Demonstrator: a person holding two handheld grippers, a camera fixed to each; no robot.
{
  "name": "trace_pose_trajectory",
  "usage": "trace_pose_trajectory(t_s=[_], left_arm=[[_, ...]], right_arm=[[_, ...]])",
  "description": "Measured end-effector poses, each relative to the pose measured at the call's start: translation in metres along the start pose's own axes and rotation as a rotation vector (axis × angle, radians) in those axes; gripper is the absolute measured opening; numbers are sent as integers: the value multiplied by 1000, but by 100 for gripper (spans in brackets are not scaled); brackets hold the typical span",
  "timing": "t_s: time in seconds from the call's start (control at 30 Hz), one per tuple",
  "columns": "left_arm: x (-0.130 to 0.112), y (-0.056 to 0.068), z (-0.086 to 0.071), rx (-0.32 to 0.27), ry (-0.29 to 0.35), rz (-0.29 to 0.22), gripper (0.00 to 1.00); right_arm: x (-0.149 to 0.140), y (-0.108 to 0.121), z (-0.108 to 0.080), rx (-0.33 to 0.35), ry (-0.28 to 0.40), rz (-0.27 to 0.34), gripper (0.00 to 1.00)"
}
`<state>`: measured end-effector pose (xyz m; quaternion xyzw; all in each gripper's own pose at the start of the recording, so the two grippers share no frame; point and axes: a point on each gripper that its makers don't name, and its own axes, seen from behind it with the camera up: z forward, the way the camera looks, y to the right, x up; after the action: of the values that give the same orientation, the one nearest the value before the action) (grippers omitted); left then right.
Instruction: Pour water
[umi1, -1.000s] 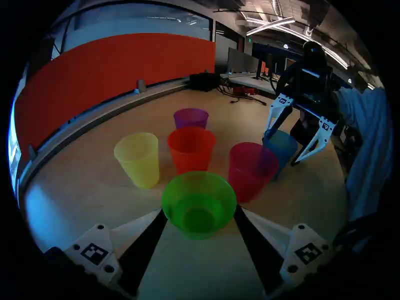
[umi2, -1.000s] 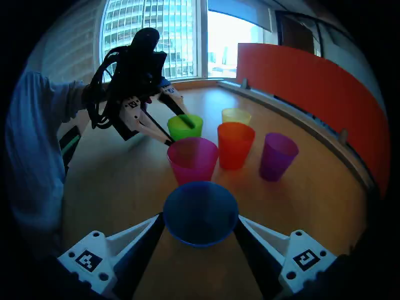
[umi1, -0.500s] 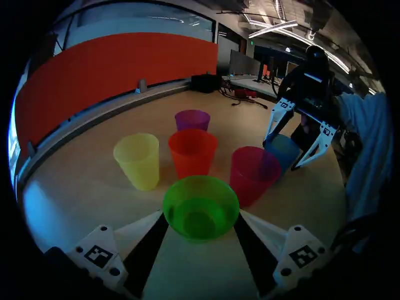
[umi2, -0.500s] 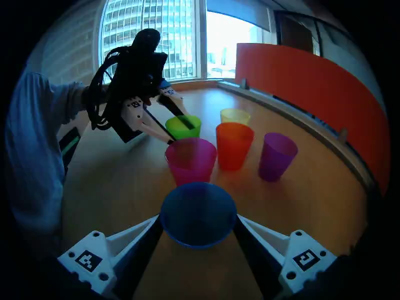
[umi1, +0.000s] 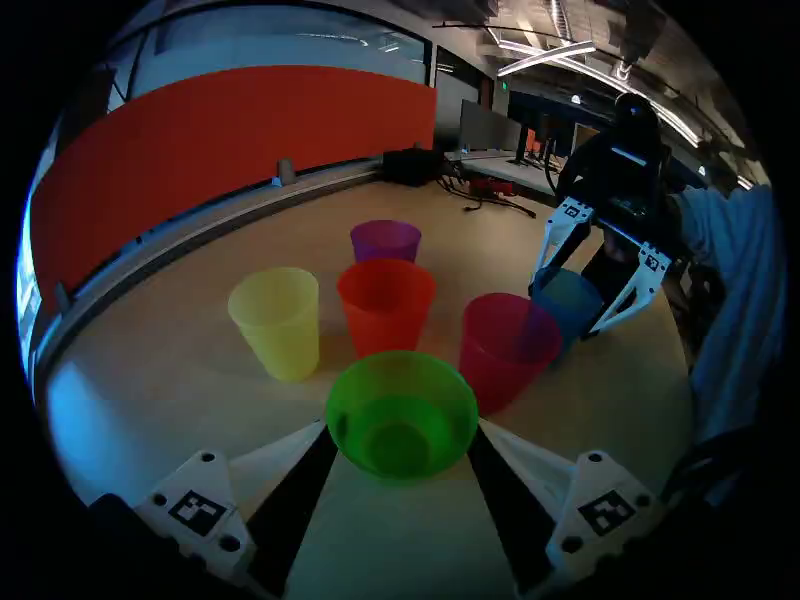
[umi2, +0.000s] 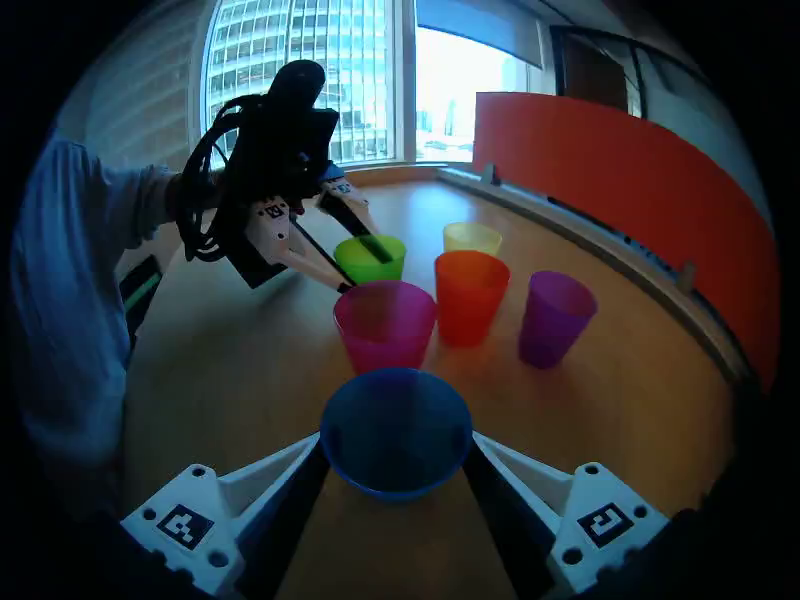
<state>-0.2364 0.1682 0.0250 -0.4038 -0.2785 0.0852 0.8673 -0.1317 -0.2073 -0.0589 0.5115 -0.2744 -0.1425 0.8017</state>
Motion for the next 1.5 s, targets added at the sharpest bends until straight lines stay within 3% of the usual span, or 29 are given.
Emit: trace_pose_trajectory(t_s=[0.23, 0.5, 1.1, 1.5], left_arm=[[1, 0, -5, 7, 6, -4, 86], [18, -1, -19, 27, 56, -21, 86], [96, -10, -78, 129, 242, 4, 86], [136, -2, -105, 149, 346, 17, 86]], right_arm=[[10, 3, -6, -16, 32, 20, 91], [28, 10, -18, -49, 75, 34, 91], [103, 19, -59, -132, 248, 34, 91], [157, 28, -86, -179, 375, 34, 91]])
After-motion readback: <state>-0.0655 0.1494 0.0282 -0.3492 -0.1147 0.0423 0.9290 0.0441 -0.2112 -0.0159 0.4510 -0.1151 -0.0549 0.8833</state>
